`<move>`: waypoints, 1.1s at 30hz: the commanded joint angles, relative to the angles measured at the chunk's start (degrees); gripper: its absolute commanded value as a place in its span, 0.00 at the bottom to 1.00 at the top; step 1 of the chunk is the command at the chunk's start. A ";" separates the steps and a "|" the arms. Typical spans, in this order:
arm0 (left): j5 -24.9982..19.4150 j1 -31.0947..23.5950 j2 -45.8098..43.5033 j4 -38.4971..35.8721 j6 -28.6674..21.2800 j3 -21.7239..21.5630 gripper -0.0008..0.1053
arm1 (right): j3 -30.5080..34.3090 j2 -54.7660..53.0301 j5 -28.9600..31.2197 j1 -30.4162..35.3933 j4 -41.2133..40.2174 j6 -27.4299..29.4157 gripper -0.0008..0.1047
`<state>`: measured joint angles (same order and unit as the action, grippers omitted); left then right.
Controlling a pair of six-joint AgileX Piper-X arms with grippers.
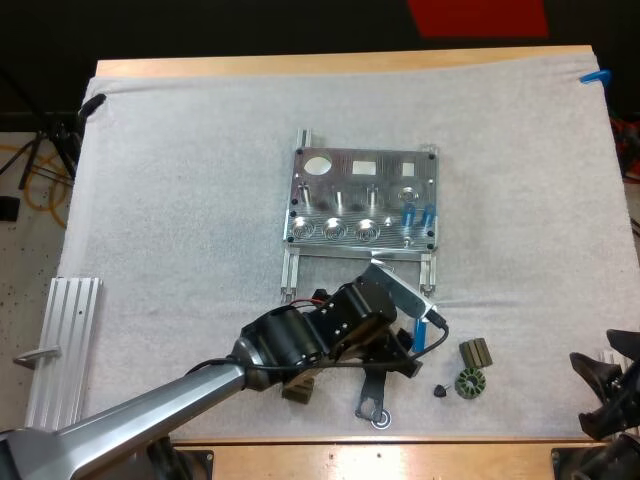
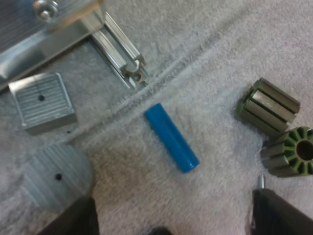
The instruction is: Load cells from right to left
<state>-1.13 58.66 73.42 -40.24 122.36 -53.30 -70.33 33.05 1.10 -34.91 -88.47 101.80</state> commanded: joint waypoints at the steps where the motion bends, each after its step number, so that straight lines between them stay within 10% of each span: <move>1: 0.06 0.31 0.42 1.51 1.24 -0.38 0.61 | 0.01 -0.71 0.03 0.04 -2.37 -0.09 0.47; 33: 7.30 0.48 20.09 12.41 9.66 -0.55 0.61 | 0.01 -0.75 0.22 0.04 -2.26 -0.09 0.47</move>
<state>6.04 58.83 93.01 -28.73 131.28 -53.47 -70.33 32.45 1.16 -34.91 -88.47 101.71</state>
